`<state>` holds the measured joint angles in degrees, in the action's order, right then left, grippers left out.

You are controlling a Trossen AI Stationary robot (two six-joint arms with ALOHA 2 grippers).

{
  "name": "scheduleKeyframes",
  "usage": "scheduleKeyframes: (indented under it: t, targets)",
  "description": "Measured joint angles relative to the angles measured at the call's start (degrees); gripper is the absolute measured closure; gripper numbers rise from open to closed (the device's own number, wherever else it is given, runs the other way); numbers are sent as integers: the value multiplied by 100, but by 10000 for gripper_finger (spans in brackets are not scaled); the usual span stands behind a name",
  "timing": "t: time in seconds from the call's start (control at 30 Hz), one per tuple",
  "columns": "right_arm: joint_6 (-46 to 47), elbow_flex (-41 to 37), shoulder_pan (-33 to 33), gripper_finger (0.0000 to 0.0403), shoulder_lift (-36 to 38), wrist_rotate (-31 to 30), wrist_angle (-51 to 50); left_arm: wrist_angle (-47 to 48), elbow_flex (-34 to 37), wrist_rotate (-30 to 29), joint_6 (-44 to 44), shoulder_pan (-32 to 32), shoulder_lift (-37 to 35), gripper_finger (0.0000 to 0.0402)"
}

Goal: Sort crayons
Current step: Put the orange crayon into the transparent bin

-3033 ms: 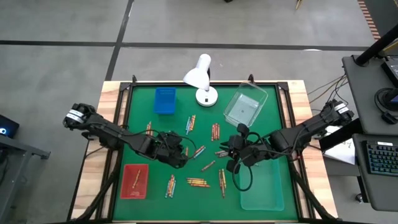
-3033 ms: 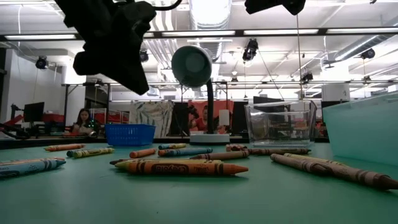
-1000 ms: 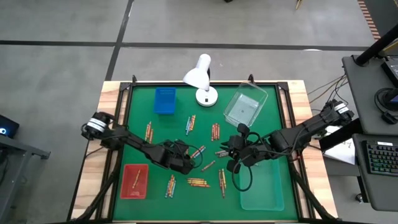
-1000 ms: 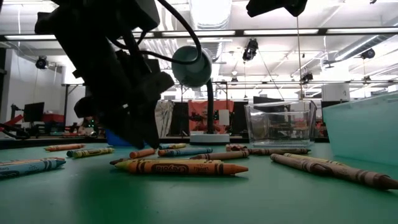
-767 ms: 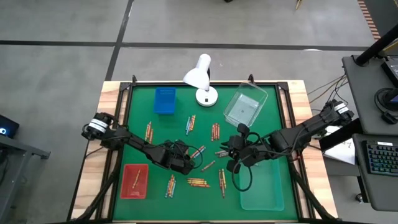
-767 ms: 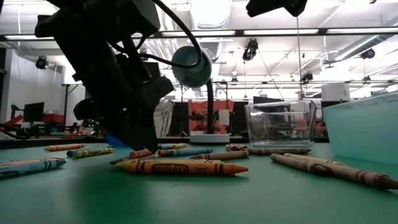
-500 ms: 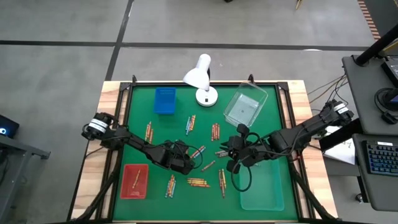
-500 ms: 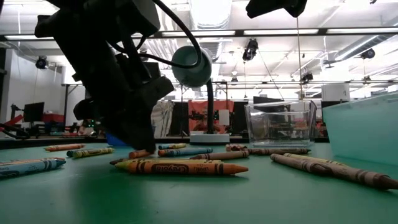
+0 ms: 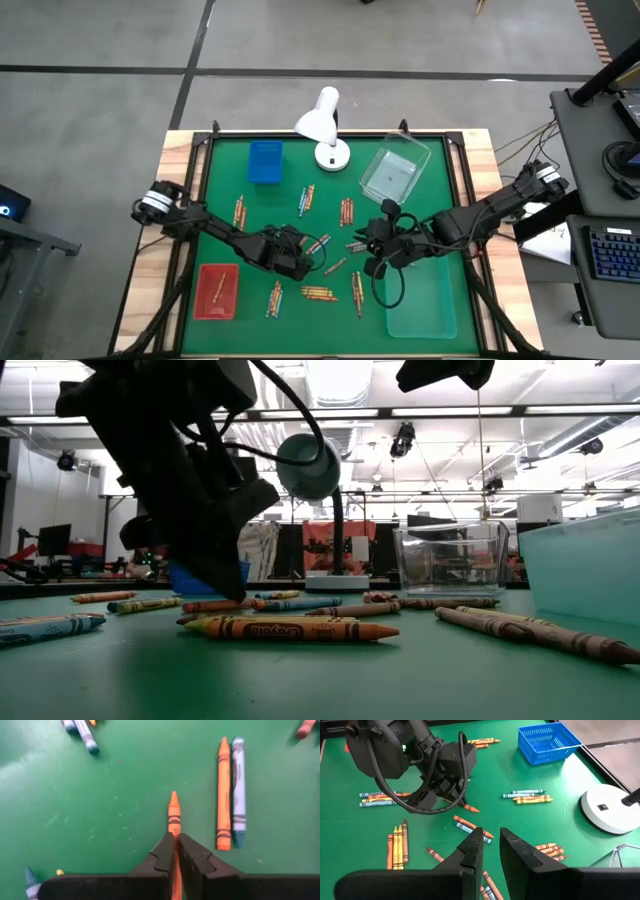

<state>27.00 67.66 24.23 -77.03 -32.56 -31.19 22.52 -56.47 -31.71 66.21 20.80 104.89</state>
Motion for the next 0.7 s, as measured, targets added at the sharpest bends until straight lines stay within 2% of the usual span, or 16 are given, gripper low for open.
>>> scheduleKeyframes:
  t: [0.5, 0.57, 0.7]
  targets:
    - [13, -122, 0, 349, -2, -2, 19, 59, 0, -280, -1250, 0, -1001, 401]
    - [13, -136, 0, 349, -2, 1, 22, 76, 0, -11, -1653, -2, -1078, 401]
    - [11, -138, 0, 349, -2, 1, 30, 99, 0, 951, -2413, -7, -1112, 401]
